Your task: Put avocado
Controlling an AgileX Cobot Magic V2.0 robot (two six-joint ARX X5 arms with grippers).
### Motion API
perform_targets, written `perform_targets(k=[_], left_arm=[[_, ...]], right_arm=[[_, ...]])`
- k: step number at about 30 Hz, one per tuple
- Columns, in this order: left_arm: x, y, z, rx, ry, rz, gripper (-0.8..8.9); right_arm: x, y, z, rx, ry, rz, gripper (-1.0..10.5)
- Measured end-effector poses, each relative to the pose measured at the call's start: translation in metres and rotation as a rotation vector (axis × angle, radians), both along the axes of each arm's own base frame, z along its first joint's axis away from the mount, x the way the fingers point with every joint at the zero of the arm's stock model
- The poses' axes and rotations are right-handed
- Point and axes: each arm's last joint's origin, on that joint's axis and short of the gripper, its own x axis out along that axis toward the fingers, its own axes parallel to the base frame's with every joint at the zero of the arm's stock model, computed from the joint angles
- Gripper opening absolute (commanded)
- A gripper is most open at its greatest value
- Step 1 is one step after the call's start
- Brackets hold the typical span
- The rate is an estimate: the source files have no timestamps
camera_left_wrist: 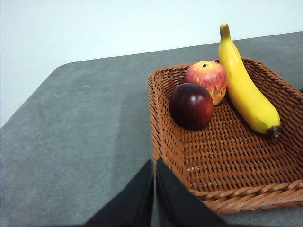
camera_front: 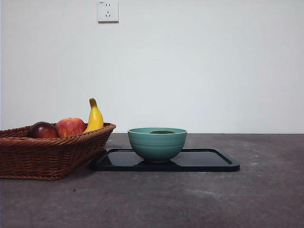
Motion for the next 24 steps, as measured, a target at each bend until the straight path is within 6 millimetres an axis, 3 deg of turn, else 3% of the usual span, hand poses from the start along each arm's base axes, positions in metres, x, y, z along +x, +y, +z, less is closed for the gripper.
perform_targets(k=[4,12,18,24], left_arm=[[0.000,0.000,0.000,0.000,0.000,0.000,0.08],[0.000,0.000,0.000,0.000,0.000,0.000,0.08],[0.000,0.000,0.000,0.000,0.000,0.000,0.08],[0.000,0.000,0.000,0.000,0.000,0.000,0.08]], right_arm=[[-0.006,-0.018,-0.024,0.006,-0.153,-0.153,0.1],[-0.018,-0.026,-0.089,0.008,-0.282,-0.341,0.1],[-0.020,-0.028,-0.130,0.048,-0.288,-0.410,0.1],[-0.020,-0.029,-0.153,0.082,-0.257,-0.430,0.1]])
